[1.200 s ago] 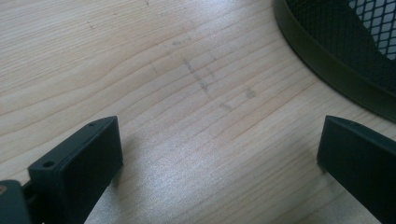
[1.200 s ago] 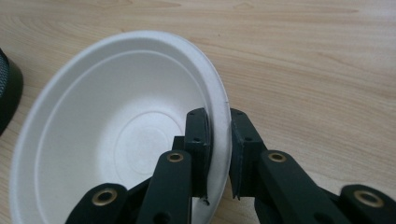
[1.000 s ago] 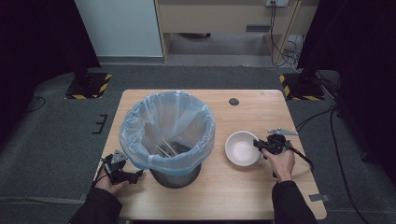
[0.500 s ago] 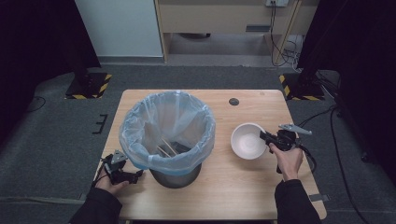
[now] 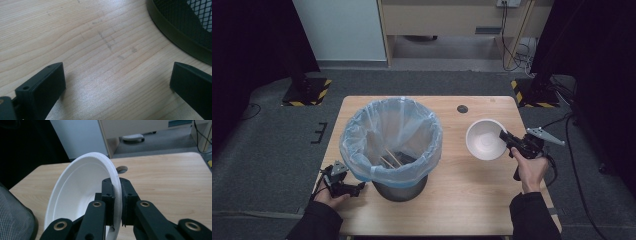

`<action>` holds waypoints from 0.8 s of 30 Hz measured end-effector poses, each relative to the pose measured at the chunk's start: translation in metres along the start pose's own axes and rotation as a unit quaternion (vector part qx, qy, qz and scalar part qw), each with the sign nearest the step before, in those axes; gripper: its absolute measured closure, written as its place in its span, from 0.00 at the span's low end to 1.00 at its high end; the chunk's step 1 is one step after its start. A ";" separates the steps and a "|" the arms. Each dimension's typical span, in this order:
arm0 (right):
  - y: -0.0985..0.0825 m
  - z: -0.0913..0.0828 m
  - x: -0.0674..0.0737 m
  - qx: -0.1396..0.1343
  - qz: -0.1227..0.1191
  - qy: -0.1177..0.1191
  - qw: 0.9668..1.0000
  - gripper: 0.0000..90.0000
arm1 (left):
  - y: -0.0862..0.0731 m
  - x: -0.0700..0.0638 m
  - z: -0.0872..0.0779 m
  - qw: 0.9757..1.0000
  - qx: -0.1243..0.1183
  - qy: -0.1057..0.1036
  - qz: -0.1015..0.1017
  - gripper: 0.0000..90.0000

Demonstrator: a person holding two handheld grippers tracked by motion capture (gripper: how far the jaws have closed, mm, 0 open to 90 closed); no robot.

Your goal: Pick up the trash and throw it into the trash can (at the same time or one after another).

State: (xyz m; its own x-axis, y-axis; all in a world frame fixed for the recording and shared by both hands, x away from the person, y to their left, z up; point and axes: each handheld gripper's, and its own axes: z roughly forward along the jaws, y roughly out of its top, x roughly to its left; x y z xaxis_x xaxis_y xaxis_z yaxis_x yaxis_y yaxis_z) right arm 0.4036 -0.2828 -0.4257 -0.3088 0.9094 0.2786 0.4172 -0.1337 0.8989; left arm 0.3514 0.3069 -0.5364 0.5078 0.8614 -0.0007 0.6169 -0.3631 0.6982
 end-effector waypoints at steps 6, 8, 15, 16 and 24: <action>0.008 -0.006 0.005 -0.025 0.001 0.004 1.000 0.93 | 0.000 0.000 0.000 1.000 0.000 0.000 0.000 0.00; 0.011 -0.009 0.007 -0.034 0.000 0.006 0.999 0.93 | 0.000 0.000 0.000 1.000 0.000 0.000 0.000 0.00; 0.022 -0.019 0.013 -0.067 0.002 0.016 0.998 0.93 | 0.000 0.000 0.000 1.000 0.000 0.000 0.000 0.00; 0.022 -0.019 0.013 -0.067 0.002 0.016 0.998 0.93 | 0.000 0.000 0.000 1.000 0.000 0.000 0.000 0.00; 0.034 -0.030 0.021 -0.101 0.004 0.033 0.994 0.93 | 0.000 0.000 0.000 1.000 0.000 0.000 0.000 0.00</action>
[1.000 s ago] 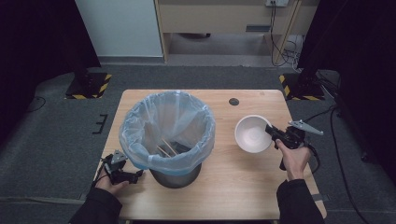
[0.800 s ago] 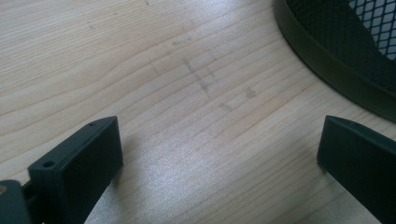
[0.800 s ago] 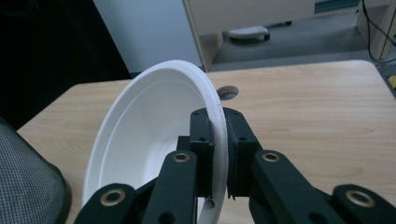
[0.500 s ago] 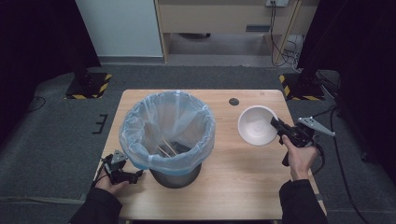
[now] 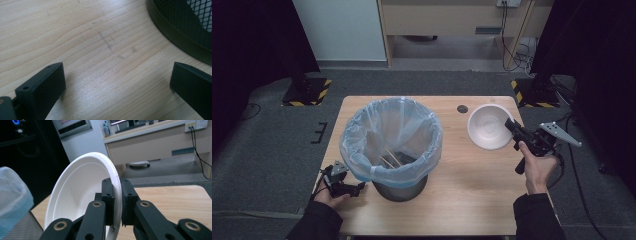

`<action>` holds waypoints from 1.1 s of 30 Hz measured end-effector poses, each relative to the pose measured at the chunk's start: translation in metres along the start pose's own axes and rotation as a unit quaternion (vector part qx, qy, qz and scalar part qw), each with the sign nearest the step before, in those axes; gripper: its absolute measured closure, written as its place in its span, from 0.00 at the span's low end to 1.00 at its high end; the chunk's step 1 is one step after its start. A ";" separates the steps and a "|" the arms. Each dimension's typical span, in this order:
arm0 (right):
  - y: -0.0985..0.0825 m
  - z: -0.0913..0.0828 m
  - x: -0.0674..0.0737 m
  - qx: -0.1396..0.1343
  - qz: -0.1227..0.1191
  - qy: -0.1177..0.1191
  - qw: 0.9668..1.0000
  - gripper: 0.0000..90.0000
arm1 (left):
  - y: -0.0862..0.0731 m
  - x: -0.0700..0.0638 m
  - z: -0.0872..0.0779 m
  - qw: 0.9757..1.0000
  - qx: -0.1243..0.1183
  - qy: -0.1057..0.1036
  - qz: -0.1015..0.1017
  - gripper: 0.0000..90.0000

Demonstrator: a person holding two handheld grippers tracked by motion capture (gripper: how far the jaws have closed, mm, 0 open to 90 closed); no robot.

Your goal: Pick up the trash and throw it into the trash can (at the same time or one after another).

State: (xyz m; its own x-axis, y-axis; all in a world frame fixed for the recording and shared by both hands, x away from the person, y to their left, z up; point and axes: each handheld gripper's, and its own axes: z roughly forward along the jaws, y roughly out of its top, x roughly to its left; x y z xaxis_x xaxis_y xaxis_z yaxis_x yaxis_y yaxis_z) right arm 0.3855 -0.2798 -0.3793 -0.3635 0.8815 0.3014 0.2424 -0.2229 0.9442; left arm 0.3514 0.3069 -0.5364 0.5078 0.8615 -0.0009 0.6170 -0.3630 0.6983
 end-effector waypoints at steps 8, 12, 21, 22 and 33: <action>0.012 -0.006 0.012 -0.028 -0.006 0.019 0.999 0.93 | 0.000 0.000 0.000 1.000 0.000 0.000 0.000 0.00; 0.018 -0.010 0.018 -0.044 -0.006 0.026 0.999 0.93 | 0.000 0.000 0.000 1.000 0.000 0.000 0.000 0.00; 0.028 -0.016 0.028 -0.067 -0.008 0.044 0.997 0.93 | 0.000 0.000 0.000 1.000 0.000 0.000 0.000 0.00; 0.028 -0.016 0.028 -0.067 -0.008 0.044 0.997 0.93 | 0.000 0.000 0.000 1.000 0.000 0.000 0.000 0.00; 0.041 -0.024 0.040 -0.098 -0.004 0.063 0.993 0.93 | 0.000 0.000 0.000 1.000 0.000 0.000 0.000 0.00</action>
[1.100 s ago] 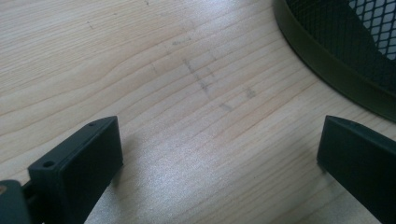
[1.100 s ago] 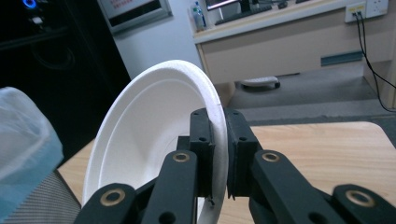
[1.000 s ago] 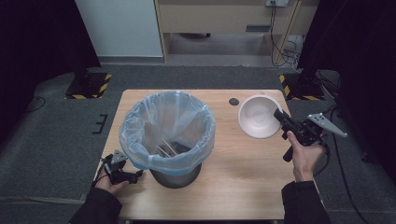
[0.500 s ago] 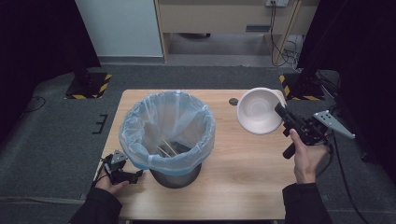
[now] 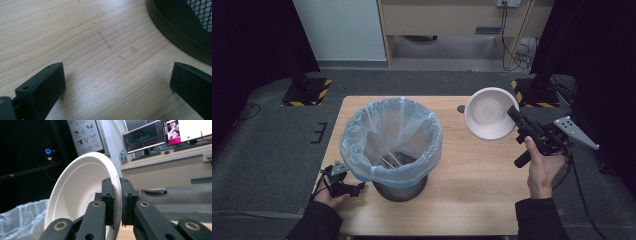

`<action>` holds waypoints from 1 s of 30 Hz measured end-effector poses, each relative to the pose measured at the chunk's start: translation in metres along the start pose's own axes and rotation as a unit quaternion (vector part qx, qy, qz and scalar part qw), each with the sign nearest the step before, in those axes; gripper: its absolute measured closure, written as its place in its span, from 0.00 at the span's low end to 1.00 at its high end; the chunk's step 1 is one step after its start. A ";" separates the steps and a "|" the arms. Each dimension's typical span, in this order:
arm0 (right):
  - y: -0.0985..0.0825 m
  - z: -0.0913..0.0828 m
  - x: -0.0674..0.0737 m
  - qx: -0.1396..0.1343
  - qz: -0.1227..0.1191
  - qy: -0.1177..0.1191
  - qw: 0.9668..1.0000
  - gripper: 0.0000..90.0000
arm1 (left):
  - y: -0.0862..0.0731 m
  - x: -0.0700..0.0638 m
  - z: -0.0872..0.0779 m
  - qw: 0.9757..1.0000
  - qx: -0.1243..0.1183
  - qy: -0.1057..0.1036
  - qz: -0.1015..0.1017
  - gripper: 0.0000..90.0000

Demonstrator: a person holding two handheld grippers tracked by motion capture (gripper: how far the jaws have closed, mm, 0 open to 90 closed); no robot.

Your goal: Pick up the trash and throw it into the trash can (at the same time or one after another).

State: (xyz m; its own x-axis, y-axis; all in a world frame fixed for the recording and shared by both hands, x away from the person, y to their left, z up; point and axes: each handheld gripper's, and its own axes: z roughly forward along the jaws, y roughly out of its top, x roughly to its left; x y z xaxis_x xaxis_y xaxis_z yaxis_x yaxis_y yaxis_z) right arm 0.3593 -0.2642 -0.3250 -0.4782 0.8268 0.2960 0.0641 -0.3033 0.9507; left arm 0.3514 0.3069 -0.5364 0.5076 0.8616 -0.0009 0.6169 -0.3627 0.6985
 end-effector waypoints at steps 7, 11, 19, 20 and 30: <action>0.011 0.001 0.013 -0.016 -0.003 0.018 1.000 0.93 | 0.000 0.000 0.000 1.000 0.000 0.000 0.000 0.00; 0.017 0.005 0.022 -0.020 -0.007 0.029 0.999 0.93 | 0.000 0.000 0.000 1.000 0.000 0.000 0.000 0.00; 0.029 0.012 0.041 -0.029 -0.013 0.049 0.998 0.93 | 0.000 0.000 0.000 1.000 0.000 0.000 0.000 0.00; 0.029 0.013 0.042 -0.030 -0.015 0.051 0.998 0.93 | 0.000 0.000 0.000 1.000 0.000 0.000 0.000 0.00; 0.035 0.025 0.063 -0.031 -0.020 0.074 0.997 0.93 | 0.000 0.000 0.000 1.000 0.000 0.000 0.000 0.00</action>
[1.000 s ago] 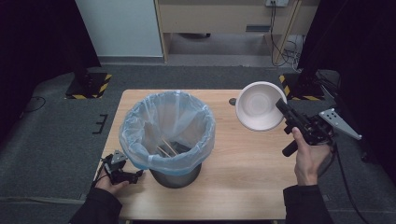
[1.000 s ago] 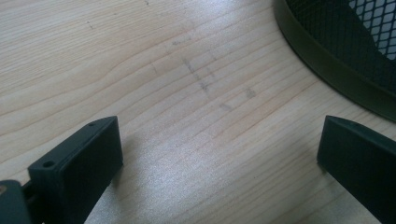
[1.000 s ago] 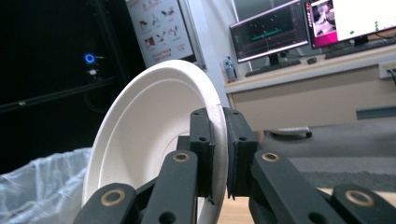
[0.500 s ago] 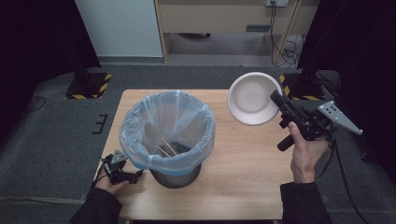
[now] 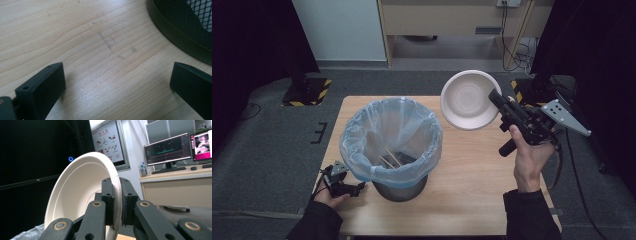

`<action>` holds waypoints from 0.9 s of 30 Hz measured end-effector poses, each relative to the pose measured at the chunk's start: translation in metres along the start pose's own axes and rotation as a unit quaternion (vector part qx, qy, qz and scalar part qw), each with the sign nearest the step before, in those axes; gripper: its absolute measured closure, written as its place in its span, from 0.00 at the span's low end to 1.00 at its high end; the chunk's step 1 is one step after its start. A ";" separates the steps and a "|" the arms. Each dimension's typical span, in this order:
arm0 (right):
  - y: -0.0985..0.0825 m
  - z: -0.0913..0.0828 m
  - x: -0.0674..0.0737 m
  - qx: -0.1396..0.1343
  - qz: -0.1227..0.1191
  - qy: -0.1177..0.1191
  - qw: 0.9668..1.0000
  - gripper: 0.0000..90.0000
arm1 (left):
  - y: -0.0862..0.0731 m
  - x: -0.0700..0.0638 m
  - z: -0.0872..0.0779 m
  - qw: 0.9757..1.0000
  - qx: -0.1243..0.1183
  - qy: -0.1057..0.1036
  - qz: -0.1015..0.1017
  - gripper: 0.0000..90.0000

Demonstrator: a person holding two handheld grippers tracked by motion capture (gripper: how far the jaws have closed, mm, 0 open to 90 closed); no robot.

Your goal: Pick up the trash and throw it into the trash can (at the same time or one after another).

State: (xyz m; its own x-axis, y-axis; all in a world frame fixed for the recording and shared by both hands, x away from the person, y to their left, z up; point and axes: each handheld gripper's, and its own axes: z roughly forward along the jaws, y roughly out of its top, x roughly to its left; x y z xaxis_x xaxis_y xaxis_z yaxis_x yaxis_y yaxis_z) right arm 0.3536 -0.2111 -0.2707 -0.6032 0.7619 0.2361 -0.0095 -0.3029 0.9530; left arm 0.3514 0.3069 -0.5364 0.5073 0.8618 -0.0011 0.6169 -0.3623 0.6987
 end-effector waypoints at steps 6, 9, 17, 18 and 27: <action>0.002 0.010 0.012 0.002 -0.002 0.016 1.000 0.93 | 0.000 0.000 0.000 1.000 0.000 0.000 0.000 0.00; 0.001 0.016 0.019 0.004 -0.005 0.023 1.000 0.93 | 0.000 0.000 0.000 1.000 0.000 0.000 0.000 0.00; -0.001 0.031 0.035 0.012 -0.013 0.041 0.999 0.93 | 0.000 0.000 0.000 1.000 0.000 0.000 0.000 0.00; -0.002 0.036 0.039 0.015 -0.014 0.046 0.999 0.93 | 0.000 0.000 0.000 1.000 0.000 0.000 0.000 0.00; -0.011 0.050 0.052 0.030 -0.019 0.059 0.998 0.93 | 0.000 0.000 0.000 1.000 0.000 0.000 0.000 0.00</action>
State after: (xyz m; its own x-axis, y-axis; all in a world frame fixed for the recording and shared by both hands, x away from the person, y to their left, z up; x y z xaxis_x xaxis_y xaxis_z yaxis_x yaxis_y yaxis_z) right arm 0.3622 -0.1393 -0.2595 -0.6928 0.6983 0.1800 0.0128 -0.2376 0.9713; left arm 0.3514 0.3069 -0.5364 0.5074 0.8617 -0.0011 0.6169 -0.3624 0.6986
